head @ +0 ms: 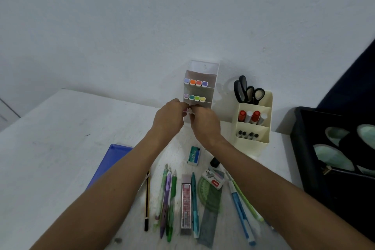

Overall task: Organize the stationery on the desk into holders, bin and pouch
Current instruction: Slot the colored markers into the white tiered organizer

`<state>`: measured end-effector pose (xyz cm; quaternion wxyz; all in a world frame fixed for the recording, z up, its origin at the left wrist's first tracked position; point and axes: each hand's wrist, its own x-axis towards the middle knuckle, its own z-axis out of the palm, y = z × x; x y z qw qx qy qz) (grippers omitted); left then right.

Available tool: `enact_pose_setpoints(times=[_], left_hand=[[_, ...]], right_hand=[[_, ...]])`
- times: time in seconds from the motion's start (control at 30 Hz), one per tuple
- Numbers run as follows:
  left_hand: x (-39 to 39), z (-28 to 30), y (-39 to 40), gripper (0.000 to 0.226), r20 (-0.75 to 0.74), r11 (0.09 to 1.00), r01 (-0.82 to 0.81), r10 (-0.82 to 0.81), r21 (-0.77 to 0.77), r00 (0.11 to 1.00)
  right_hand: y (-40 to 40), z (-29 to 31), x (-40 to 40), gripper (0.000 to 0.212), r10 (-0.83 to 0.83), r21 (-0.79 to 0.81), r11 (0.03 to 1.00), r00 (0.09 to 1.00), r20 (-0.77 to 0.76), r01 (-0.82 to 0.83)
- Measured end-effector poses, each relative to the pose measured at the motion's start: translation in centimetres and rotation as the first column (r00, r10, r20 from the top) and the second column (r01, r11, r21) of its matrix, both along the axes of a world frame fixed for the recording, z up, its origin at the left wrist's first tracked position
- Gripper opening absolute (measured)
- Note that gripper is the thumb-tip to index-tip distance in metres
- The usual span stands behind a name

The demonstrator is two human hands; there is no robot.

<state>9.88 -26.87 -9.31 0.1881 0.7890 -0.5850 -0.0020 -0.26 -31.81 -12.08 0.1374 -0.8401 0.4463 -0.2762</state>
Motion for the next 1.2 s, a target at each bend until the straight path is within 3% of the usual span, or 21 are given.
enact_pose_setpoints(times=[0.23, 0.4, 0.5, 0.67, 0.83, 1.03, 1.2], left_hand=[[-1.7, 0.8, 2.4, 0.046, -0.004, 1.0, -0.004, 0.004, 0.019, 1.0], [-4.2, 0.8, 6.1, 0.038, -0.128, 0.996, -0.089, 0.087, -0.012, 0.988], [-6.6, 0.5, 7.4, 0.031, -0.188, 0.997, 0.006, 0.008, 0.074, 0.982], [-11.6, 0.3, 8.7, 0.018, -0.261, 0.95, 0.2, -0.135, 0.241, 0.956], [-15.8, -0.5, 10.6, 0.028, -0.434, 0.85, 0.299, -0.095, 0.433, 0.896], [-17.7, -2.4, 12.1, 0.026, -0.493, 0.826, 0.298, -0.028, 0.479, 0.87], [-18.5, -3.4, 12.6, 0.04, -0.481, 0.831, 0.255, 0.018, 0.495, 0.877]], right_hand=[[1.3, 1.7, -1.5, 0.035, 0.138, 0.025, 0.99, 0.987, -0.079, -0.137], [3.7, 4.2, -7.2, 0.04, 0.347, 0.328, 0.908, 0.907, -0.239, -0.261], [4.2, 5.0, -11.4, 0.033, 0.364, 0.478, 0.856, 0.886, -0.289, -0.195], [4.8, 5.7, -17.0, 0.021, 0.353, 0.556, 0.829, 0.824, -0.443, -0.056], [6.8, 4.6, -19.6, 0.021, 0.397, 0.62, 0.784, 0.732, -0.554, 0.044], [8.4, 2.7, -20.2, 0.028, 0.332, 0.598, 0.798, 0.777, -0.534, 0.071], [8.8, 2.0, -20.2, 0.029, 0.252, 0.52, 0.85, 0.807, -0.534, 0.079]])
